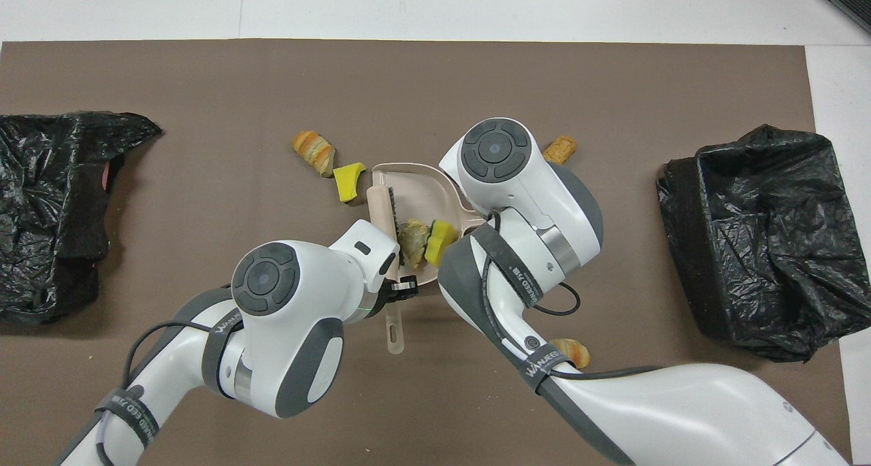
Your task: Sweep and dump trash in bin
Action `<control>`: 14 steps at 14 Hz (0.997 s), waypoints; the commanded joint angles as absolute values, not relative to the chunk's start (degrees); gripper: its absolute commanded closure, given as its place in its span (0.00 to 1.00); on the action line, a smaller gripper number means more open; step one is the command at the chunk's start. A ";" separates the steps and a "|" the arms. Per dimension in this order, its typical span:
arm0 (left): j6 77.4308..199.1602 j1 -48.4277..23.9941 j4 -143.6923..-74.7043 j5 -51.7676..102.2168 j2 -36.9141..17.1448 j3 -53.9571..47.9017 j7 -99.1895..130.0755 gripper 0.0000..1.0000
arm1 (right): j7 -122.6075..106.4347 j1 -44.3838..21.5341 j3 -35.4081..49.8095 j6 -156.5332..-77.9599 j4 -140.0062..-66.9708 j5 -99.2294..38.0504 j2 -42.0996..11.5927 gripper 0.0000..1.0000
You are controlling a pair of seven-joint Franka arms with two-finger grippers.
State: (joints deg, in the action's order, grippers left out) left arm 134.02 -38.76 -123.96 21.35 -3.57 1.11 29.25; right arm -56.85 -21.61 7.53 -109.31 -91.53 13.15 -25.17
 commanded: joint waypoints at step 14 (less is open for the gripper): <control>123.04 -17.49 -110.31 4.93 -12.99 2.64 7.48 1.00 | -57.74 -21.36 7.82 -110.21 -94.04 14.24 -23.29 1.00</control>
State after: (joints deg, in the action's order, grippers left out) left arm 122.70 -19.00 -113.40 7.01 -9.35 3.28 10.23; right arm -56.85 -21.61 7.53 -109.31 -91.64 13.15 -25.15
